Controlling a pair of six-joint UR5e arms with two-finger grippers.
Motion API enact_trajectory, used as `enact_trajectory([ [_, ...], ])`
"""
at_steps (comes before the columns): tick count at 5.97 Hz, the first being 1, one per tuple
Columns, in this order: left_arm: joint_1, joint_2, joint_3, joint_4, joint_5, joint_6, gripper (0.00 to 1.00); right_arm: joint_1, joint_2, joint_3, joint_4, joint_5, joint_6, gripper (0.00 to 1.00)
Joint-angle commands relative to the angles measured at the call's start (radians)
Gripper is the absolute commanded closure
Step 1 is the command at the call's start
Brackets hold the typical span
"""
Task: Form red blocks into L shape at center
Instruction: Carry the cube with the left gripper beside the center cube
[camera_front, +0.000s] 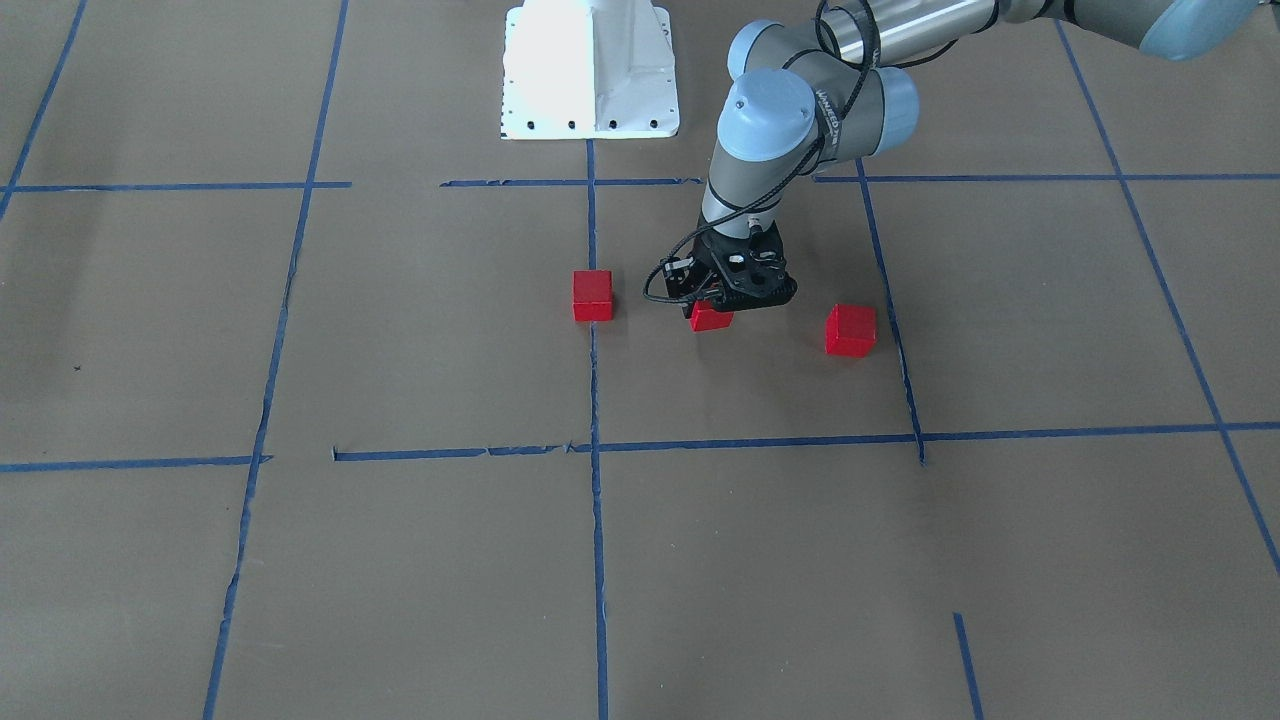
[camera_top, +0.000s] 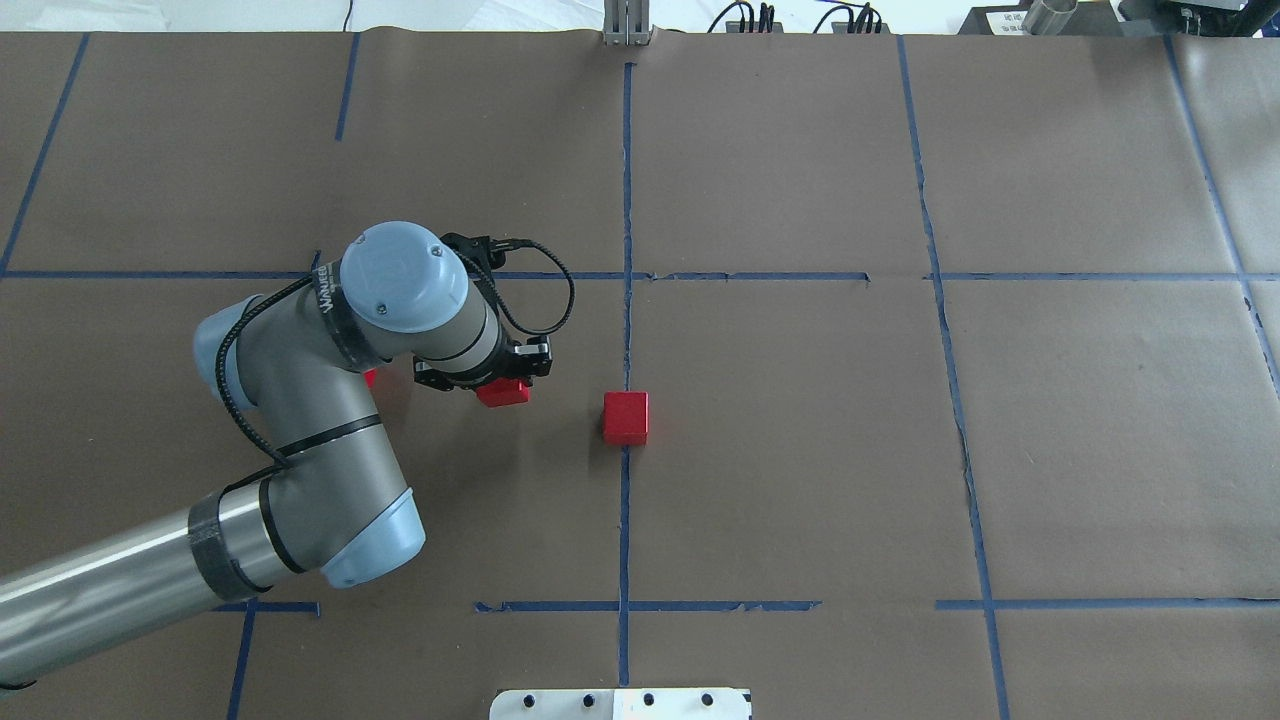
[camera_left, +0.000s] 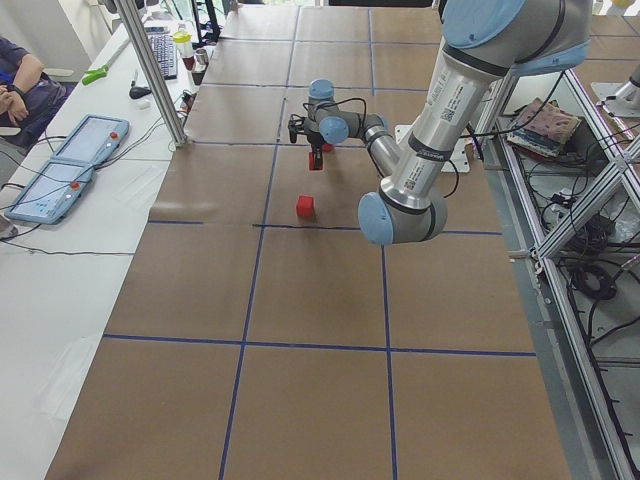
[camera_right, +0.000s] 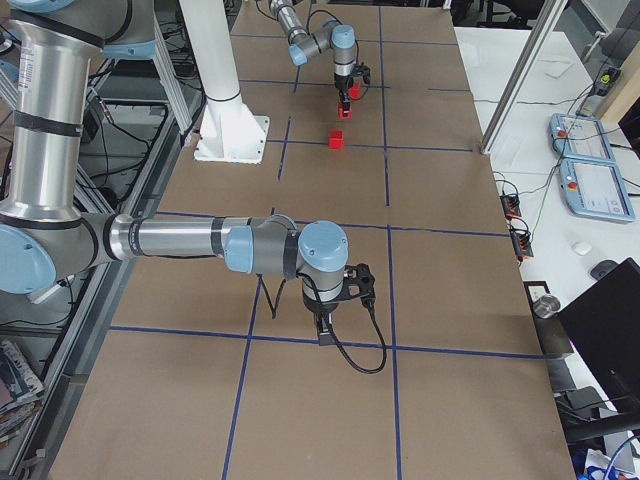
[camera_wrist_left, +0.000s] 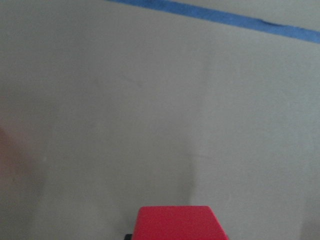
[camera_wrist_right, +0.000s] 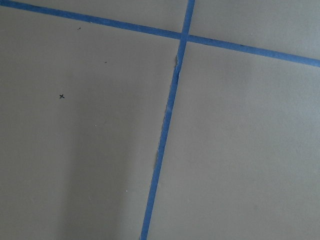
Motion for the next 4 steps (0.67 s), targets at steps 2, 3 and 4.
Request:
enact_trajectory([
  [2,-0.006,-0.232,0.235,-0.008,0.033,0.030,1.00,0.000,0.000,-0.002,0.001,0.000,0.000,0.00],
  [3,-0.006,-0.277,0.300,-0.010,0.033,0.053,1.00,0.000,0.000,-0.002,-0.001,0.000,0.000,0.00],
  [4,-0.003,-0.285,0.302,-0.008,0.030,0.061,1.00,0.000,0.000,-0.002,-0.001,0.000,0.000,0.00],
])
